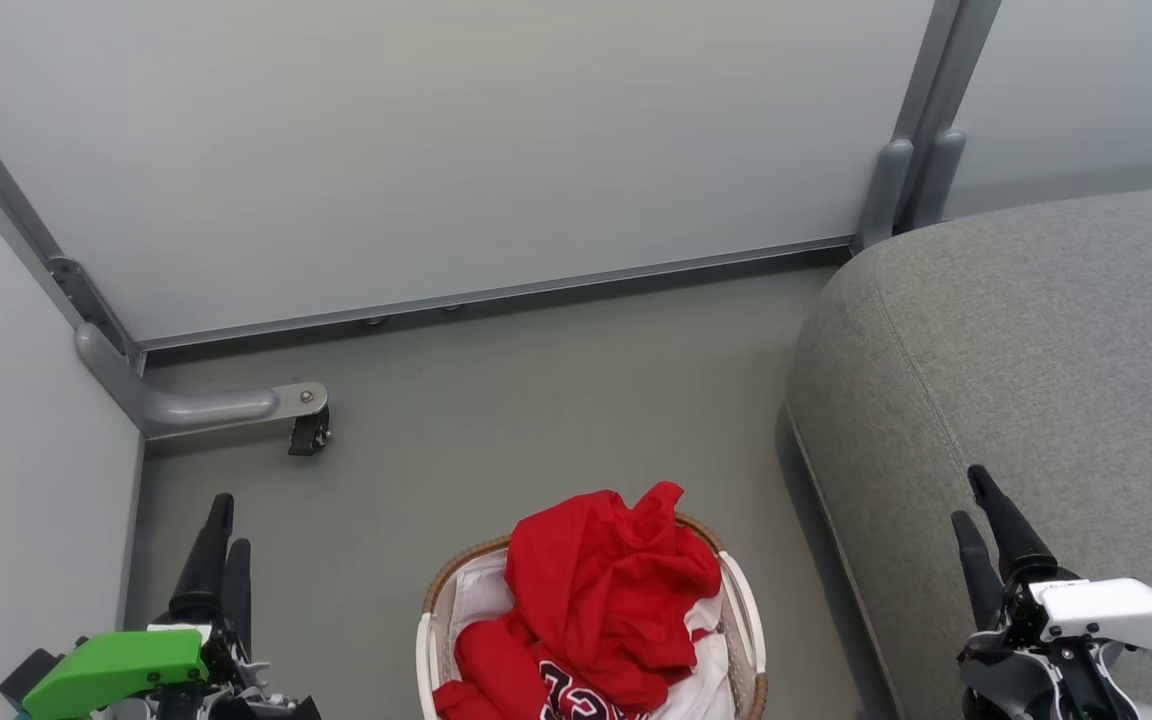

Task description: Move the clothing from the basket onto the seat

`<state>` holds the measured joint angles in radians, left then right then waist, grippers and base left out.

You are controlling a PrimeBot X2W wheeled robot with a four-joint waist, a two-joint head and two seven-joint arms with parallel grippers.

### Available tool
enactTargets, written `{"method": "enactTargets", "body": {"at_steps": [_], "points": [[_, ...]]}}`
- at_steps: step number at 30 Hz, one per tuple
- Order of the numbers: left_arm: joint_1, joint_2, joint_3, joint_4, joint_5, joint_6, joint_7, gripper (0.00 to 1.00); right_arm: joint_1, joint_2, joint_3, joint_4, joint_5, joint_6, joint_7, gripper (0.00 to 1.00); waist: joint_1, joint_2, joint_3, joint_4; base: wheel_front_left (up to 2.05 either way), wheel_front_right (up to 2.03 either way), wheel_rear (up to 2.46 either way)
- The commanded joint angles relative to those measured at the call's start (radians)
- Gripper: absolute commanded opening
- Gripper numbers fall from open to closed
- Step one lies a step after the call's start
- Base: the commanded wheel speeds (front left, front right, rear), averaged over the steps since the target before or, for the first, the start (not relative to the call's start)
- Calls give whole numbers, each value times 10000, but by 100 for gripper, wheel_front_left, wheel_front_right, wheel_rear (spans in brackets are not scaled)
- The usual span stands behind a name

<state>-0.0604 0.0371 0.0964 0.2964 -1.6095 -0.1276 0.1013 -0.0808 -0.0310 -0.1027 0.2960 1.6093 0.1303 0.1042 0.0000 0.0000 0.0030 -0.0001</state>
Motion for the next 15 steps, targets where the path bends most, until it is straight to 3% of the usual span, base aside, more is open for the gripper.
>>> {"method": "enactTargets", "body": {"at_steps": [1,15], "points": [[-168,27,-103,-181,88,-6,-121,100,-126,-61,59,-161,-73,2,-131,100,0,0,-2,0,0,0,0],[-96,51,-534,-317,977,-11,-775,100,-59,-92,42,-102,-1094,3,-788,100,0,0,-26,12,0,0,0]]}}
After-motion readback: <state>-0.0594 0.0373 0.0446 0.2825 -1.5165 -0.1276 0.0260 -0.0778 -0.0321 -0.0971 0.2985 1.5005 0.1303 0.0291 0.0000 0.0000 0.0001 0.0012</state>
